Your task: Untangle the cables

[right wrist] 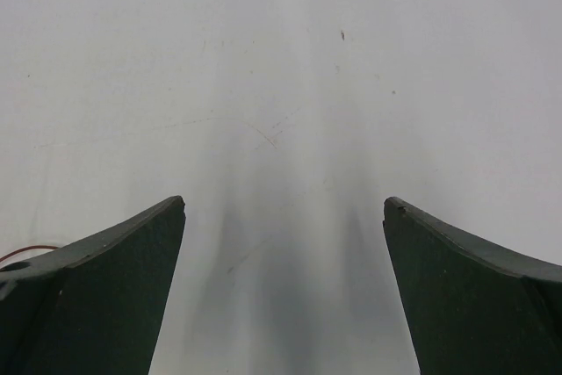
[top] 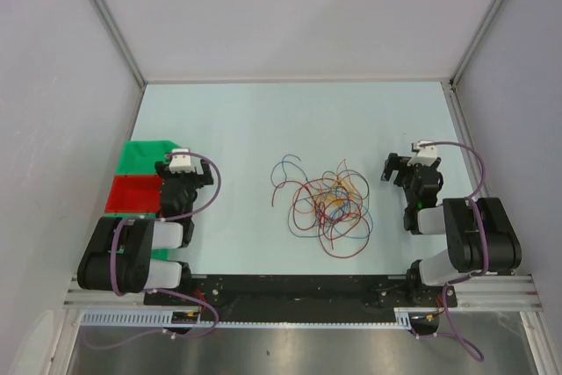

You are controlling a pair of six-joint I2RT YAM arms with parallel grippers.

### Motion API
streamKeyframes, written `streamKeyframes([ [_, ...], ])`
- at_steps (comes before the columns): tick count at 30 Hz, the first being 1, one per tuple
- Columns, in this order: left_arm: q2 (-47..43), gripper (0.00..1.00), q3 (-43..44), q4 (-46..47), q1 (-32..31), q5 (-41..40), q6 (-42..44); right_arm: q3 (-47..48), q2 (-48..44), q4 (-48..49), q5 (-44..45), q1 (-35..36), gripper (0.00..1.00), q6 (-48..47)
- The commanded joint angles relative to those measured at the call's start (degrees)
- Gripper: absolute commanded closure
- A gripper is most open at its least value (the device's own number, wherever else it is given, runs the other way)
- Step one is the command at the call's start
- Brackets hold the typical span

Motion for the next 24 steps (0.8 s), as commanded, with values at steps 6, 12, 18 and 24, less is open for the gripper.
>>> streamKeyframes([
  [6, -0.24, 0.00, 1.24, 3.30, -0.30, 1.42, 0.53, 1.39, -0.11, 2.58, -0.19, -0.18, 0.00, -0.55],
  [12, -0.24, 0.00, 1.24, 3.21, -0.21, 1.42, 0.53, 1.39, -0.11, 2.58, -0.19, -0.18, 0.00, -0.55],
  [18, -0.15, 0.00, 1.24, 3.30, -0.30, 1.42, 0.61, 1.30, -0.20, 2.67, 1.90, 0.34, 0.00, -0.29],
  [24, -0.24, 0.00, 1.24, 3.21, -0.30, 1.42, 0.61, 5.14, -7.22, -7.42, 17.73, 5.78, 0.00, -0.72],
])
